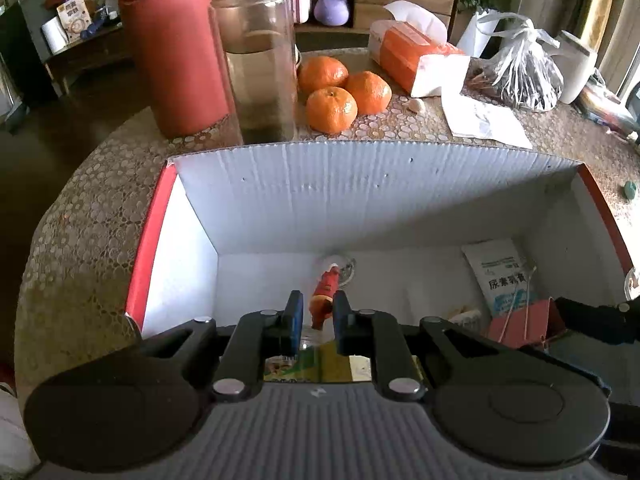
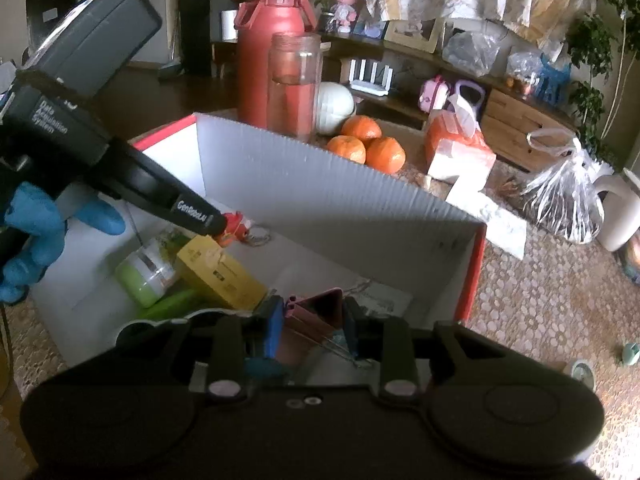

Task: Organize rigid objects
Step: 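Lift both open tools out of the box toward the correction tape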

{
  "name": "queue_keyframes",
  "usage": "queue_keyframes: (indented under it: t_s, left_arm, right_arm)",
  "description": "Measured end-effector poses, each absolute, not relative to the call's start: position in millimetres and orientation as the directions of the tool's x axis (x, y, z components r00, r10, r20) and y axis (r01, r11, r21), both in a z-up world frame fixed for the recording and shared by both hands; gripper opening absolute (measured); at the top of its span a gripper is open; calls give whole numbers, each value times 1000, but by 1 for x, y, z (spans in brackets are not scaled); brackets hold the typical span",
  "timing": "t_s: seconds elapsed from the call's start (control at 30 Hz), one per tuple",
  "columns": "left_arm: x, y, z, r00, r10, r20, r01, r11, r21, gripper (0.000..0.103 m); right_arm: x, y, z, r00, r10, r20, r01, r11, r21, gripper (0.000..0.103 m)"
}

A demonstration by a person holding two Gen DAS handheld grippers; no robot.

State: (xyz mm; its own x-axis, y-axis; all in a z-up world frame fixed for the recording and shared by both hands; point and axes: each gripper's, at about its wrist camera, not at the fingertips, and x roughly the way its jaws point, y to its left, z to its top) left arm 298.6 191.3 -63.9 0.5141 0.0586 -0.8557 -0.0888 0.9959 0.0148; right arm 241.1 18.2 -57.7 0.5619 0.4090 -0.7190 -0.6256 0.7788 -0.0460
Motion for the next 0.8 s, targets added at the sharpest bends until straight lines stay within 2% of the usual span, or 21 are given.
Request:
queue_keyframes:
  t_s: [0.13, 0.27, 0.43, 0.5, 0.73, 0.8]
  left_arm:
    - [297, 192, -62, 512, 65, -856, -95, 995, 19, 15]
    - [295, 190, -58, 515, 71, -854, -102, 995, 21, 15]
    - [288, 186, -51, 530, 78, -845, -105, 994, 26, 15]
    - [284, 183, -47, 540, 76, -838, -103, 994, 24, 15]
    - [268, 171, -24, 587, 66, -807, -81, 996, 22, 15]
    - [262, 167, -17, 599, 63, -798, -73, 997, 24, 15]
  right_arm:
    - [240, 16, -57, 553, 413, -724, -629, 777, -37, 35]
    - [236, 10, -54, 542, 436, -718, -629, 777, -3, 50]
    - [229, 4, -52, 543, 441, -715, -627, 779, 5, 54]
    - [226, 1, -50, 547, 446, -708, -624, 782, 10, 60]
    - [213, -11, -36, 567, 466, -679, -617, 787, 25, 65]
    - [208, -16, -31, 568, 478, -670, -616, 787, 39, 69]
